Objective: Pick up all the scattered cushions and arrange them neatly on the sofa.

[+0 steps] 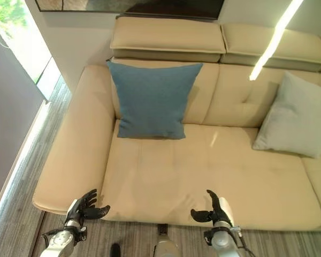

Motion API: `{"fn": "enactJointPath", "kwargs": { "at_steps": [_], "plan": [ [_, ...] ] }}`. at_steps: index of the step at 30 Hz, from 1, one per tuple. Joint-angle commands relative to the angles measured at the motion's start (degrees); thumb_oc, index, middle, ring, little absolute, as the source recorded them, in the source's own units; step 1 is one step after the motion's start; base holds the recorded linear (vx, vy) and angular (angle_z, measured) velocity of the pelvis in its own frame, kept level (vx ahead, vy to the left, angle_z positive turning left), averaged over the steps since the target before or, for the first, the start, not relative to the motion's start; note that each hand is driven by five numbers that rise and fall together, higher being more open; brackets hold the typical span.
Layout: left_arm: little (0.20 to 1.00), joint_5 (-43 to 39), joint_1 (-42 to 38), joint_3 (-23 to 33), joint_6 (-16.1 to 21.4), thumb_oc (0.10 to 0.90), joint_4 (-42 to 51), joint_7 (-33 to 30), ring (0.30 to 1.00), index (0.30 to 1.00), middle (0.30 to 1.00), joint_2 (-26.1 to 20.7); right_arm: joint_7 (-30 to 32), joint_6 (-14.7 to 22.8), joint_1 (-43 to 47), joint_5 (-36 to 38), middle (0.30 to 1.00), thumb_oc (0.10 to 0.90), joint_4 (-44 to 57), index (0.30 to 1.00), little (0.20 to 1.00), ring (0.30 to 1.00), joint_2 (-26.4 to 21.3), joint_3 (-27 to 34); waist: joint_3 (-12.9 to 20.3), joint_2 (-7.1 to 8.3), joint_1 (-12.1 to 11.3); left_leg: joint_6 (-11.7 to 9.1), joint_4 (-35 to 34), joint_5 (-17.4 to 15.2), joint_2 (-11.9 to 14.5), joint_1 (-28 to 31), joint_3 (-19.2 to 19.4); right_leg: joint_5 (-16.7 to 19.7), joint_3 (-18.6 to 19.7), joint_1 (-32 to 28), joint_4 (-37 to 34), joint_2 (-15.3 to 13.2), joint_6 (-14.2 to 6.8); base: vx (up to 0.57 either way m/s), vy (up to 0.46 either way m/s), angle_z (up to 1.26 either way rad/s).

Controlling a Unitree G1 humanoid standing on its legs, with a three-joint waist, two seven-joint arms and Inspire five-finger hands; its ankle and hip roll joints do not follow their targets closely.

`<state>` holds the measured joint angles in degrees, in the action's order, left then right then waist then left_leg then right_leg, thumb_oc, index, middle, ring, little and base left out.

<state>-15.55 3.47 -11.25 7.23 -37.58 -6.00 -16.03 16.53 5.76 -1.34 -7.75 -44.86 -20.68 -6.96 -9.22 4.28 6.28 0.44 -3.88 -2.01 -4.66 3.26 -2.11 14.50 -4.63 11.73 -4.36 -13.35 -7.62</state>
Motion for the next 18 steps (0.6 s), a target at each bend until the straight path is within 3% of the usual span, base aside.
{"fn": "enactJointPath", "kwargs": {
  "at_steps": [1,4,9,11,13,18],
  "plan": [
    [0.9,1.7,0.9,1.7,4.1,0.8,4.9,-1.4,0.9,0.9,0.9,-3.5,1.5,0.8,4.3,-0.3,0.9,0.8,2.0,0.9,0.9,0.9,-2.6,-1.4,-0.4,-1.0,-2.3,-0.6,5.8,-7.7,3.2,-2.4,-1.1,-8.8,-3.6,1.9,1.6,5.4,-3.9,-0.3,0.112,-0.53],
    [0.9,2.8,0.3,1.2,3.8,0.8,5.2,-1.1,0.9,0.9,0.9,-4.7,1.4,0.7,4.7,-0.6,0.9,0.8,1.8,0.9,0.9,0.9,-2.4,-2.4,-2.0,-1.29,-3.3,0.8,6.1,-6.2,3.2,-4.0,-0.1,-12.3,-4.2,1.5,9.5,5.4,-3.1,-0.3,0.086,-0.49],
    [0.9,1.7,1.6,1.7,3.3,0.8,4.5,-0.5,0.9,0.9,0.9,-4.5,1.3,1.3,3.9,-0.1,0.9,0.8,1.1,0.9,0.9,0.9,-1.7,-2.4,-0.2,-2.12,-5.5,2.0,5.5,-4.2,3.8,-5.7,1.4,-18.9,-5.0,-3.5,19.2,6.0,-0.9,-0.18,0.034,-0.22],
    [0.9,1.3,2.0,1.9,3.0,0.8,4.0,-0.5,0.9,0.9,0.9,-4.3,1.4,1.3,3.9,-0.1,0.9,0.8,1.1,0.9,0.9,0.9,-1.3,-2.4,1.0,-1.36,-7.0,1.8,6.9,-3.8,3.6,-8.2,3.0,-19.7,-6.2,-8.6,15.2,5.6,-1.1,-0.18,-0.086,-0.5],
    [0.9,0.6,2.8,2.1,2.7,0.8,4.6,-1.0,0.9,0.9,0.9,-3.7,1.8,1.0,3.9,0.3,0.9,0.8,1.8,0.9,0.9,0.9,-0.8,-2.7,1.6,-0.33,-8.1,1.2,7.6,-2.9,3.8,-10.0,4.2,-20.1,-4.9,-9.8,11.6,6.8,-0.7,-0.17,-0.117,-0.59],
    [0.9,0.1,2.4,1.1,2.3,0.8,3.1,-1.2,0.9,0.9,0.9,-2.5,2.6,1.5,2.9,1.8,0.9,0.8,3.8,0.9,0.9,0.9,-0.7,-2.3,1.7,-0.29,-6.7,-0.5,8.9,-1.6,4.9,-11.1,4.6,-20.5,-2.9,-11.7,4.1,9.5,1.0,-0.07,-0.135,-0.28]
  ]
}}
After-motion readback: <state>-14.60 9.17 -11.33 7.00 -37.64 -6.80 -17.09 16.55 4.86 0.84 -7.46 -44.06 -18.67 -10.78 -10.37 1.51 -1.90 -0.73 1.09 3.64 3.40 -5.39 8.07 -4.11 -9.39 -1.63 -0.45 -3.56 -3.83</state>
